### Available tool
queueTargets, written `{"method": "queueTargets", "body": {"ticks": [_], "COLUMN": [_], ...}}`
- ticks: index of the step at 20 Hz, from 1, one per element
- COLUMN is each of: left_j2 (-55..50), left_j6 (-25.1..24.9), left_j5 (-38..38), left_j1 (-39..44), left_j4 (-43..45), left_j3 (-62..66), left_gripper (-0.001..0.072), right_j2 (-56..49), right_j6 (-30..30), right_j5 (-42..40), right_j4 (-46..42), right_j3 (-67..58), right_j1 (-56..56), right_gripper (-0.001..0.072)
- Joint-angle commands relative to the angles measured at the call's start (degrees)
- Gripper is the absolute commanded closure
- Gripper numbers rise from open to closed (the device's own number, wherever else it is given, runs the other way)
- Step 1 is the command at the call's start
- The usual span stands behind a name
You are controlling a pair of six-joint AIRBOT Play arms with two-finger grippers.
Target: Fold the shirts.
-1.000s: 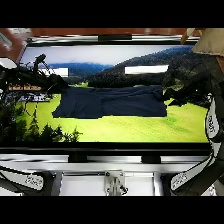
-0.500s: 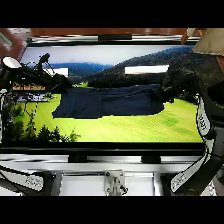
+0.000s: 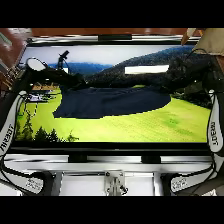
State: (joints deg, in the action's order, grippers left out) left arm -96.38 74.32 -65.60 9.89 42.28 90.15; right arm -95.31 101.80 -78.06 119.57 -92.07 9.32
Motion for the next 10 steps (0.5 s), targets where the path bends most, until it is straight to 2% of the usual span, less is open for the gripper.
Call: {"method": "queueTargets", "body": {"ticks": [1,6,8,10], "left_j2": [-0.31,-1.95,-4.28,-6.62], "left_j6": [-0.07,0.17,3.93,2.40], "left_j5": [10.40,26.01,27.52,27.56], "left_j1": [10.32,21.00,22.58,23.52], "left_j4": [-1.73,-2.27,-3.85,-9.94], "left_j3": [-3.06,-3.41,-3.37,-3.32], "left_gripper": [0.0667,0.0668,0.0668,0.0669], "right_j2": [8.61,20.72,25.31,29.77], "right_j6": [-2.10,-3.87,-4.76,-6.78], "right_j5": [-4.13,-6.82,-7.52,-9.84], "right_j4": [-0.11,-0.13,-0.66,-0.48], "right_j3": [-0.07,-0.07,-0.07,-0.07], "right_j1": [0.09,0.15,0.15,0.13], "right_gripper": [0.0658,0.0658,0.0658,0.0658]}}
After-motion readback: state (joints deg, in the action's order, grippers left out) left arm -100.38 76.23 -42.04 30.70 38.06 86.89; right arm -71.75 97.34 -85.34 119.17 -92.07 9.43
